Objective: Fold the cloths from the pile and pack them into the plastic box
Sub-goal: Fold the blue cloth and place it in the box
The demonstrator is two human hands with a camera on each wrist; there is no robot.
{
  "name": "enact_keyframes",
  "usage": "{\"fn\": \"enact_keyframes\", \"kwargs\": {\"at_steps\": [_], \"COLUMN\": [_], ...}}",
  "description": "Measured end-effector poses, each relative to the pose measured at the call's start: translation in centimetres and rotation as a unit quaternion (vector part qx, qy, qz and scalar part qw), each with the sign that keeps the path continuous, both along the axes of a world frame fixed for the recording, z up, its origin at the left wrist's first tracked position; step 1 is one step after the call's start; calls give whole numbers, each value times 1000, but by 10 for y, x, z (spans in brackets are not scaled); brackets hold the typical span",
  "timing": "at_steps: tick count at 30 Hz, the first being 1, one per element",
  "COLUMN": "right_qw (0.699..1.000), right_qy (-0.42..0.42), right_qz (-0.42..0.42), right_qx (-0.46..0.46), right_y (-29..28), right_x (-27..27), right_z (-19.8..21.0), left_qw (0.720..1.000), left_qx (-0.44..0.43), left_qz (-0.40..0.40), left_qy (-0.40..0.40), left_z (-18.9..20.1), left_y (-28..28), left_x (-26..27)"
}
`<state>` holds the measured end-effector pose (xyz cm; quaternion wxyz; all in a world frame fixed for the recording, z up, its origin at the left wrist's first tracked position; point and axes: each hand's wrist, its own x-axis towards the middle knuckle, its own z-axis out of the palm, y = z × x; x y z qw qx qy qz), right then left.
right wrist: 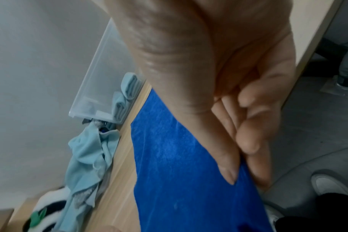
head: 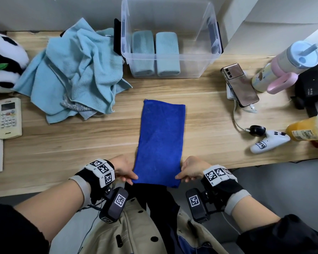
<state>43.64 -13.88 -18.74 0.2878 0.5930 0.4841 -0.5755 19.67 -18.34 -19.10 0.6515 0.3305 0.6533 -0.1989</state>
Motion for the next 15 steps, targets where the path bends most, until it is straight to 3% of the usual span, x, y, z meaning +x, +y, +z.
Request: {"fn": "enact_keyframes", "kwargs": {"at_steps": [6,11,13,15], "right_qw": [999,989,973,954], "right_qy": [-2,65,107,133], "right_qz": [23,-105,-184,-251], "right_qx": [-24,-78,-89,-99], "right_y": [1,3,4,5], "right_x": [-5,-2,-1,-1], "right_z": [4,8,11,14], "left_qw": [998,993,986,957], "left_qx": [-36,-27,71,240], "left_qz": [-58,-112,-132,-127], "left_qy": [3,-31,-69,-106], "left_z": [3,13,12,12], "left_y": [6,17,18,15], "left_x": [-1,-6,-4,3]}}
